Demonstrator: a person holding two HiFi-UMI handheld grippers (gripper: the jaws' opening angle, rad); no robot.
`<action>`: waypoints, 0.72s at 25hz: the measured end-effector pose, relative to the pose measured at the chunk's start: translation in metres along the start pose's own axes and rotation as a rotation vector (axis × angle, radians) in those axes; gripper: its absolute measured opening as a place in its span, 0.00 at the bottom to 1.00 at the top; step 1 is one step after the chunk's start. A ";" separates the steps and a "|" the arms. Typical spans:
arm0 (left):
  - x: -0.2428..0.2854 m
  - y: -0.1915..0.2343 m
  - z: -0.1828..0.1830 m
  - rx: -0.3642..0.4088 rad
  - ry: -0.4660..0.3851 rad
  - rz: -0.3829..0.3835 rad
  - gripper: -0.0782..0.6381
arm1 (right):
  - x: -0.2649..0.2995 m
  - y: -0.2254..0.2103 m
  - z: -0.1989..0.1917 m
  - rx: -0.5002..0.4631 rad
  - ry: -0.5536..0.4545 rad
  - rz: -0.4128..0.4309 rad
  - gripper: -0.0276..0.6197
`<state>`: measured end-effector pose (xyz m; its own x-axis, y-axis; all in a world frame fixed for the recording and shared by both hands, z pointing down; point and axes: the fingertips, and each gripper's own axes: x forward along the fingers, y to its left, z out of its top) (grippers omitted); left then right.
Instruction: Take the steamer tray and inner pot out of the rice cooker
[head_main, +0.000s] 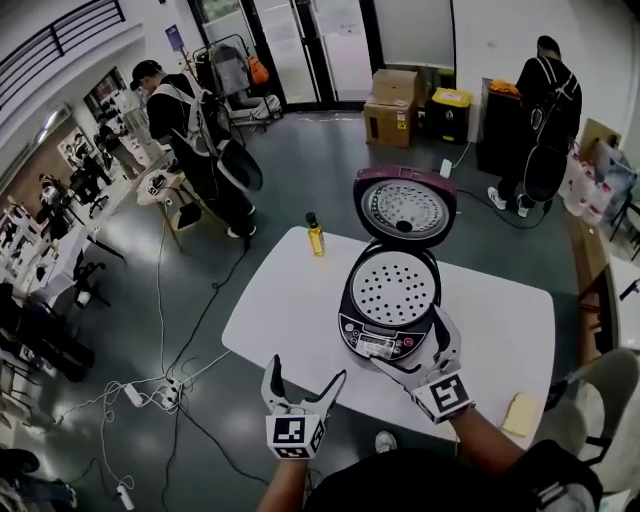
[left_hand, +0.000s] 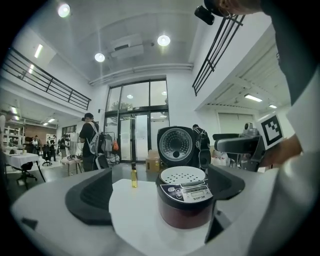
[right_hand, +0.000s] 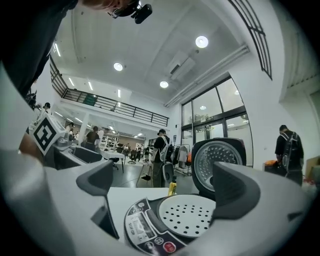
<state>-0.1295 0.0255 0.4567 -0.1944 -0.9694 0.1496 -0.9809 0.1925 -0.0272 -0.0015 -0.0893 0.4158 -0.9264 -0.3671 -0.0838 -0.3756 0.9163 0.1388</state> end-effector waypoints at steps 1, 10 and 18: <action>0.010 0.001 0.000 0.003 0.006 -0.004 0.92 | 0.004 -0.008 -0.003 -0.002 0.005 -0.006 0.96; 0.085 0.007 0.006 -0.011 0.016 -0.079 0.89 | 0.043 -0.075 -0.007 0.024 -0.002 -0.087 0.96; 0.165 0.019 0.009 0.024 0.048 -0.251 0.88 | 0.066 -0.110 -0.057 0.054 0.176 -0.229 0.96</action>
<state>-0.1798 -0.1321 0.4720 0.0553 -0.9780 0.2013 -0.9983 -0.0578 -0.0069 -0.0224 -0.2234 0.4517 -0.8095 -0.5833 0.0666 -0.5782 0.8117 0.0825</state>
